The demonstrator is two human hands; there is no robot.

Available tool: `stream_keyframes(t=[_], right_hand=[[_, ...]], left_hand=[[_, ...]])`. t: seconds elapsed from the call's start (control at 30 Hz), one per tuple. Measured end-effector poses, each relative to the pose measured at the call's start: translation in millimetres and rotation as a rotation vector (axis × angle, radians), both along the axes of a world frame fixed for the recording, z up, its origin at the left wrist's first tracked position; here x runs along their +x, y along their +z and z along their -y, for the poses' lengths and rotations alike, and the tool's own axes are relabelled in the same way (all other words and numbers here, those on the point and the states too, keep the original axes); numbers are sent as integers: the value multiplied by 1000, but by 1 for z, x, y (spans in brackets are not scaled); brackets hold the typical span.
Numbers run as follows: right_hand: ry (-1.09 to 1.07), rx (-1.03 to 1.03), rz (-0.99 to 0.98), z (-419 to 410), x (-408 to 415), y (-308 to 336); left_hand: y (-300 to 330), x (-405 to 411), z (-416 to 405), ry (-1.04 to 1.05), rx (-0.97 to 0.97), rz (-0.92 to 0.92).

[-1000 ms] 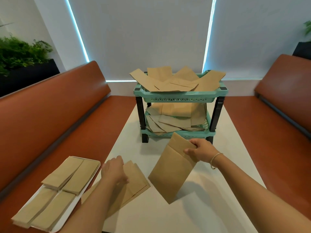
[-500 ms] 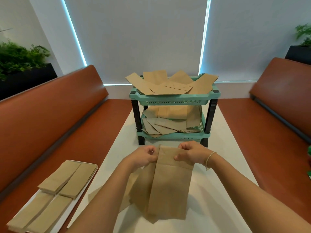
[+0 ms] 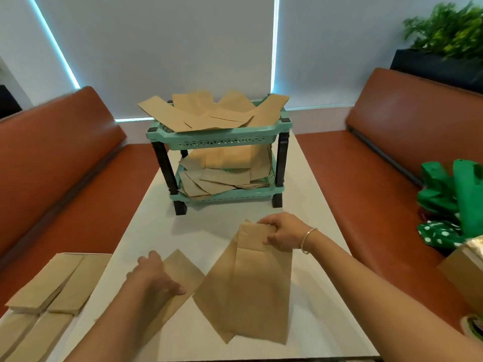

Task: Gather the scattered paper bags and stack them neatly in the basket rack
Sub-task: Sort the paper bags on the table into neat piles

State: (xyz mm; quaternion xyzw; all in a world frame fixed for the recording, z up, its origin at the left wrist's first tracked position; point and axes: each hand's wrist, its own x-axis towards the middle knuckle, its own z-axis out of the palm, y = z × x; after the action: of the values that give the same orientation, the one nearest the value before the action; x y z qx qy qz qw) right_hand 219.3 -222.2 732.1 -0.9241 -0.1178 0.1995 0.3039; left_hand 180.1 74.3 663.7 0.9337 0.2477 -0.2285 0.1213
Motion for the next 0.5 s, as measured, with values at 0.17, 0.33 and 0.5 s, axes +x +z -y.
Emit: stream_keyframes(t=[0.17, 0.33, 0.5], right_hand=[[-10, 6, -65, 34, -13, -11], [-36, 78, -114, 75, -26, -14], [-183, 242, -156, 121, -35, -13]], left_hand=[[3, 6, 31, -138, 153, -97], [15, 10, 92, -317, 72, -88], [35, 13, 196, -426, -382, 82]])
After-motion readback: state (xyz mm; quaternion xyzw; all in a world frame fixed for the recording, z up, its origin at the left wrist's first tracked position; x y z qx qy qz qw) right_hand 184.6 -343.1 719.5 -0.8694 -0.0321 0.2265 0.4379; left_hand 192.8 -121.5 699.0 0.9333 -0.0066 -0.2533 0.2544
